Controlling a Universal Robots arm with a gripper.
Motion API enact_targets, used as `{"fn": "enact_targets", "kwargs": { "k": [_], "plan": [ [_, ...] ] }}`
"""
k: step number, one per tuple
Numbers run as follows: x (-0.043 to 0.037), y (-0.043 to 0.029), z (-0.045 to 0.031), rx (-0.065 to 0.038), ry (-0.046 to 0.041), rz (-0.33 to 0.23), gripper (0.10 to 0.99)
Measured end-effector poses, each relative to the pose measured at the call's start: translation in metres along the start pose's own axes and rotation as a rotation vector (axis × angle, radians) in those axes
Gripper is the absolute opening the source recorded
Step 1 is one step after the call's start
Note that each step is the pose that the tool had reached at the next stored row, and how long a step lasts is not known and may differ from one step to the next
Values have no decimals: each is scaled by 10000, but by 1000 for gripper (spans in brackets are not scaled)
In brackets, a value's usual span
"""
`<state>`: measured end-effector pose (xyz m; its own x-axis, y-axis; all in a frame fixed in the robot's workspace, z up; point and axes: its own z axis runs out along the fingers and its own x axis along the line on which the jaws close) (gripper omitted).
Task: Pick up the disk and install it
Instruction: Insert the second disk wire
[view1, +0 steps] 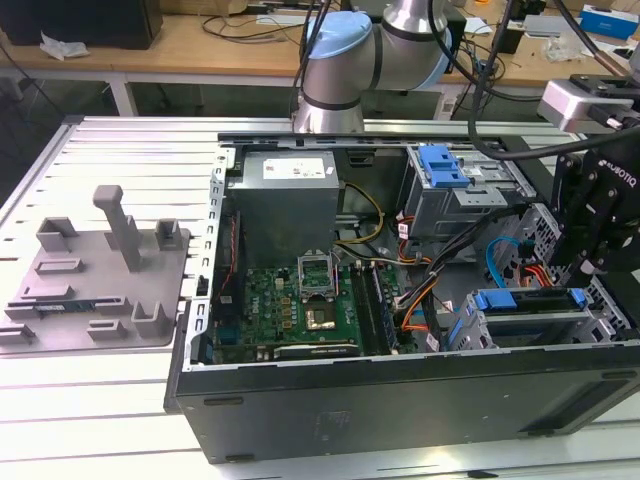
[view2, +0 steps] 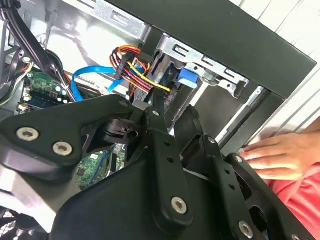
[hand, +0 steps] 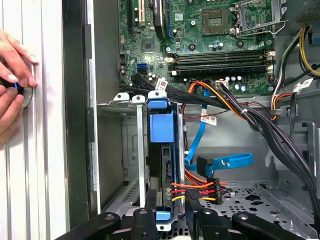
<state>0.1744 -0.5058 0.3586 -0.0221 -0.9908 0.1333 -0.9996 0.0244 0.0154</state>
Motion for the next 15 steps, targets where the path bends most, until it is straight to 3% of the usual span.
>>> {"fn": "enact_targets", "kwargs": {
  "k": [2,5,7,9,10,11,12,14,15],
  "plan": [
    [-65,2,-10,2,127,4,361],
    [-191,6,-33,8,443,10,361],
    [-268,8,-51,-3,824,14,361],
    [-374,11,-81,-15,1385,20,361],
    [-468,25,-106,-10,1632,27,361],
    [-508,42,-113,-10,1673,27,361],
    [-549,68,-139,-5,1783,21,361],
    [-573,85,-163,1,1895,7,361],
    [-602,112,-184,12,2064,-21,361]
  ]
}}
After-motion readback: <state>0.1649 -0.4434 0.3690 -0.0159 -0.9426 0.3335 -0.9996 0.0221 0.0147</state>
